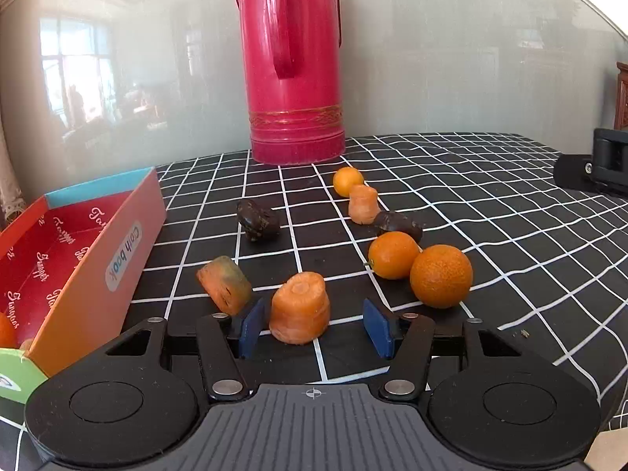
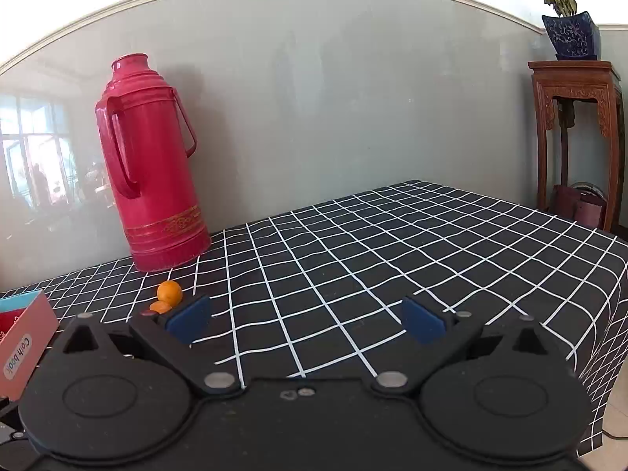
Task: Organize fruits
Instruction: 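Grasp the orange carrot chunk with the left gripper and release it in the box, then grasp the mottled green-orange chunk with the right gripper and drop it in the box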
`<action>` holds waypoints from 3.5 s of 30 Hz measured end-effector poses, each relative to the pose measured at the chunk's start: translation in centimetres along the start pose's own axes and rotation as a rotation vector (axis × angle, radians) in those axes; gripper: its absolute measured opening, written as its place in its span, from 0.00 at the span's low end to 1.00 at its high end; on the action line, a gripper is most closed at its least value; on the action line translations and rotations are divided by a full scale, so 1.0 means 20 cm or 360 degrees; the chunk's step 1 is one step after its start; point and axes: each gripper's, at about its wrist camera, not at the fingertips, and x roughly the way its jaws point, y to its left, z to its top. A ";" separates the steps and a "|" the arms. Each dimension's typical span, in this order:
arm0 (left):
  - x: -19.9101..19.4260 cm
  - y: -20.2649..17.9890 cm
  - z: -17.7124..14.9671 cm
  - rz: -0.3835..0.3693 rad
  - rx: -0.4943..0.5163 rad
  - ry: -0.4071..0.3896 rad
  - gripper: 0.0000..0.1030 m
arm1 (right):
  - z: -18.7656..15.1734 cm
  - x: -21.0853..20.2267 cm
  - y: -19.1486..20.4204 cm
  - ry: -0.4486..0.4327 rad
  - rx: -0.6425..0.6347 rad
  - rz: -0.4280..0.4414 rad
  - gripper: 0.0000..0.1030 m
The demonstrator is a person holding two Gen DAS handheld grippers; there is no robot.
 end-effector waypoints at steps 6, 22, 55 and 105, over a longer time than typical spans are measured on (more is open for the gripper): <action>-0.01 -0.02 0.00 -0.0030 0.0020 -0.0017 0.31 | 0.00 0.00 -0.01 0.0018 0.0053 0.0004 0.94; -0.23 0.07 0.03 0.0366 0.0137 -0.0385 0.31 | -0.01 -0.01 0.01 0.0016 0.0041 0.0032 0.94; -0.43 0.78 0.00 0.0994 -0.0446 -0.0359 1.00 | -0.06 -0.06 0.38 0.0068 -0.0233 0.0510 0.94; -0.67 1.44 -0.29 0.1306 -0.0771 -0.0154 1.00 | -0.26 -0.14 1.23 0.0273 -0.0637 0.1308 0.14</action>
